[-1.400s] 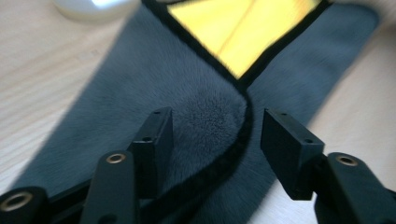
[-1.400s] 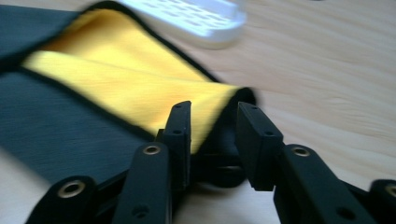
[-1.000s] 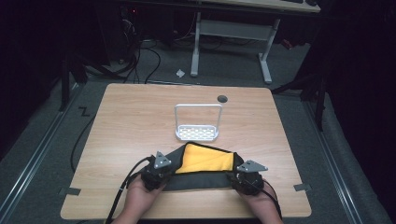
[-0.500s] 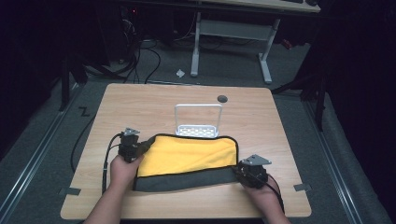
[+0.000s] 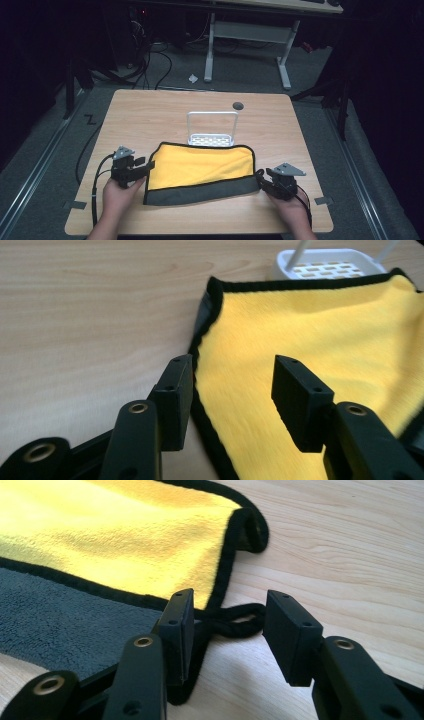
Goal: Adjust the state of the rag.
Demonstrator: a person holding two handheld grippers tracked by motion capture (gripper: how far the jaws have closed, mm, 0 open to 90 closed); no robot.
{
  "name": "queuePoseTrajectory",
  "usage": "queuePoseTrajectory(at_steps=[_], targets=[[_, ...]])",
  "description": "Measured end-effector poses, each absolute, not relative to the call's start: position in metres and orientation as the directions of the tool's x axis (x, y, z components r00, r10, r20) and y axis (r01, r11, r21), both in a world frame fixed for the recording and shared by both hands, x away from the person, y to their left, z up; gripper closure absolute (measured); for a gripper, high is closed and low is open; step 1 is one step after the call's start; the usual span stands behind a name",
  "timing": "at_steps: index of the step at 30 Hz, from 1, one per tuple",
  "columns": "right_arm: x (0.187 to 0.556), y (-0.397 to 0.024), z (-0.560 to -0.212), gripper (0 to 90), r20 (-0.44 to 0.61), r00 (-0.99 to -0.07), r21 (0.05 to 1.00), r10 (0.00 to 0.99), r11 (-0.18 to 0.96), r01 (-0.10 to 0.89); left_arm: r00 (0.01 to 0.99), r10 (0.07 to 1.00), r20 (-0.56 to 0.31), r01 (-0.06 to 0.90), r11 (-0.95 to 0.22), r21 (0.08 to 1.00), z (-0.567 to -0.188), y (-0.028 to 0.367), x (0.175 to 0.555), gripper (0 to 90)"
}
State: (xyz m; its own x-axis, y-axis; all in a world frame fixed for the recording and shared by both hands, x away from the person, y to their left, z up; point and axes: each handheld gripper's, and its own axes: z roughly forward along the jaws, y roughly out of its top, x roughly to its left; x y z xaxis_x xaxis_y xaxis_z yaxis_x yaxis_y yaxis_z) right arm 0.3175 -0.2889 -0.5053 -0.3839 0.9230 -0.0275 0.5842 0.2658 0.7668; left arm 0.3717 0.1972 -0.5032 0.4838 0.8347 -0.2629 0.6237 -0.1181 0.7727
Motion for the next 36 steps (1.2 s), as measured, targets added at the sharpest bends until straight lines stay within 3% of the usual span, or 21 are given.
queuePoseTrajectory(at_steps=[7,11,15,18,27,36], targets=[[0.316,-0.285,-0.507,54.2,0.006,-0.39,0.762,0.921,0.248,0.599,0.494,0.791,-0.362,0.66,-0.069,0.748,-0.511,0.201,0.322,53.9],[0.323,-0.274,-0.514,54.5,0.003,-0.405,0.741,0.914,0.27,0.615,0.501,0.781,-0.373,0.686,-0.095,0.721,-0.519,0.194,0.313,63.8],[0.326,-0.269,-0.521,67.7,-0.005,-0.412,0.706,0.911,0.295,0.643,0.501,0.778,-0.379,0.709,-0.118,0.695,-0.526,0.19,0.314,78.4],[0.323,-0.266,-0.517,79.2,-0.044,-0.425,0.715,0.904,0.326,0.619,0.516,0.781,-0.351,0.689,-0.135,0.712,-0.523,0.189,0.311,82.2],[0.297,-0.259,-0.5,80.7,-0.107,-0.438,0.772,0.892,0.352,0.529,0.534,0.783,-0.319,0.642,-0.13,0.756,-0.51,0.19,0.294,82.4],[0.269,-0.267,-0.491,79.1,-0.083,-0.437,0.8,0.896,0.322,0.507,0.542,0.767,-0.343,0.641,-0.114,0.759,-0.509,0.195,0.272,81.6]])
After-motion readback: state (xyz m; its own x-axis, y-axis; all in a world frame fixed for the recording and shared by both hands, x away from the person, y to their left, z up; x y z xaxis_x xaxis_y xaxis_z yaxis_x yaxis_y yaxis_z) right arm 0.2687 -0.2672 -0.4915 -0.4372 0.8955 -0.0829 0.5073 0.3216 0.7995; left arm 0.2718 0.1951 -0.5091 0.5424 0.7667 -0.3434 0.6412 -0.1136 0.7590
